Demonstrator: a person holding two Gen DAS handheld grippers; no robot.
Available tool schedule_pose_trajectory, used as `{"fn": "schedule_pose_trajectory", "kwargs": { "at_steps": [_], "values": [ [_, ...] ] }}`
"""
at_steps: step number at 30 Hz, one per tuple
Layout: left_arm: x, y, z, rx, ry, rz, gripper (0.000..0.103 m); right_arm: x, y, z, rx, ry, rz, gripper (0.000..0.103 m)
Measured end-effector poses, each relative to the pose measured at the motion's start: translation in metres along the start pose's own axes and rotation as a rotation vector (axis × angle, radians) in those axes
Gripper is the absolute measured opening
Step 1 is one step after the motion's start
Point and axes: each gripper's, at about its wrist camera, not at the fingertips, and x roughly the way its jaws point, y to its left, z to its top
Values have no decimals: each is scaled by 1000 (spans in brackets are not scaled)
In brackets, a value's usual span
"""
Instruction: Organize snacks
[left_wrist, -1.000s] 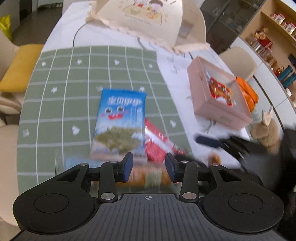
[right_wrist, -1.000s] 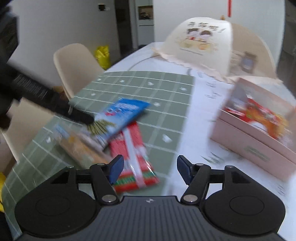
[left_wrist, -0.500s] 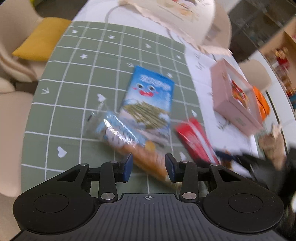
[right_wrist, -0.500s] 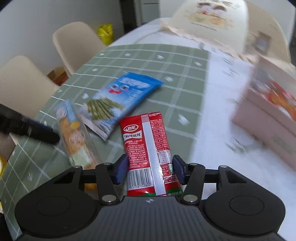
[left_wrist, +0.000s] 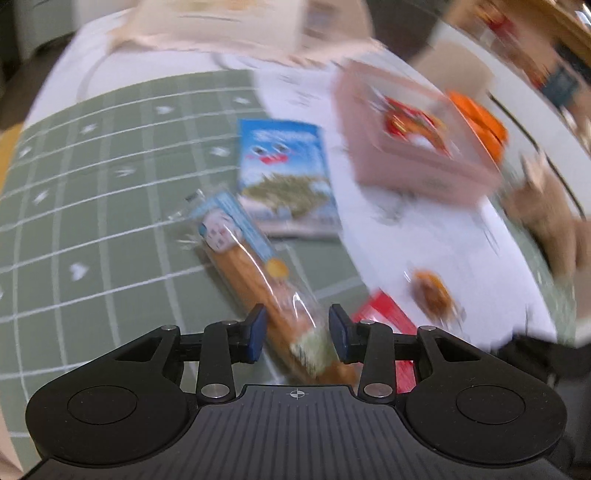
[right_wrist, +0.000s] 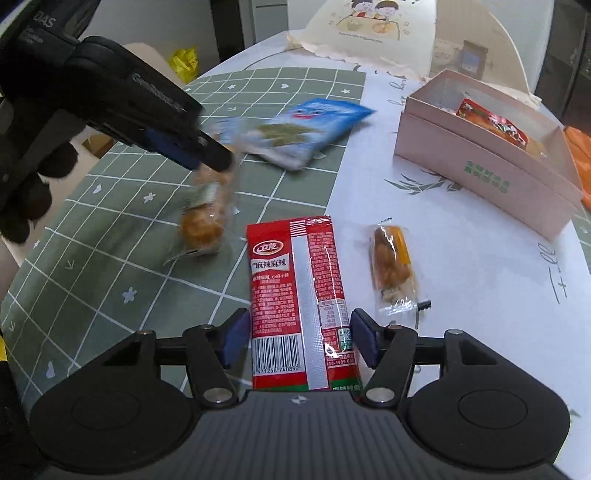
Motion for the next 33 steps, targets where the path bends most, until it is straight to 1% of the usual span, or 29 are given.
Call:
{"fn": "schedule_pose_trajectory", "kwargs": {
  "at_steps": [2,3,5,6,7,9,10,11,12,14,15,16,19,20,21,22,24,25,26,28,29,30,31,33],
  "values": [
    [-1,-6,-5,40,8,9,42,-4,-2,2,14,-24,-13,64],
    [-3,-5,-6,42,8,16,42,-8,-4,2,17,-44,-27,65],
    [-10,1,-5,7,-7,53,40,-17,-8,3,21,-84,-56,68],
    [-16,5,-3,-13,-30,71,38,-21,-10,4,27,-100,-71,69],
    [-25,10,1,-40,-73,82,38,-23,-13,6,34,-111,-84,72],
    [-37,20,13,-106,-148,64,38,-27,-19,8,52,-124,-106,72],
    [-40,25,21,-145,-175,46,38,-26,-23,11,65,-129,-113,72],
    [-40,29,28,-172,-183,32,38,-26,-25,13,76,-133,-112,72],
    [-37,31,34,-186,-177,27,38,-24,-27,19,84,-135,-106,72],
    [-32,28,38,-176,-161,58,38,-20,-28,34,95,-148,-88,72],
    [-28,25,35,-156,-148,76,38,-16,-29,46,99,-160,-73,73],
    [-23,21,31,-137,-127,76,38,-11,-29,57,102,-167,-68,74],
    [-5,18,19,-117,-59,41,39,10,-32,96,111,-190,-79,75],
    [0,17,14,-105,-39,57,39,18,-33,109,114,-191,-79,77],
    [2,17,9,-88,-26,81,42,30,-34,123,123,-183,-80,78],
    [0,18,4,-74,-39,92,46,40,-35,135,132,-170,-75,78],
    [-6,25,-3,-77,-39,116,46,65,-34,155,145,-126,-51,78],
    [-9,31,-6,-92,-34,128,42,78,-31,163,139,-100,-45,78],
    [-12,36,-8,-107,-26,135,40,88,-27,167,125,-81,-51,78],
    [-15,46,-14,-150,-14,115,40,112,-14,174,65,-46,-99,78],
    [-17,49,-15,-167,-12,105,40,123,-7,175,26,-26,-128,79],
    [-20,51,-17,-180,-10,101,40,128,-2,174,1,-47,-147,85],
    [-21,52,-18,-186,-10,101,40,131,2,173,-15,-46,-156,86],
    [-22,51,-19,-189,-10,94,40,136,5,170,-15,-1,-125,86]
  ]
}}
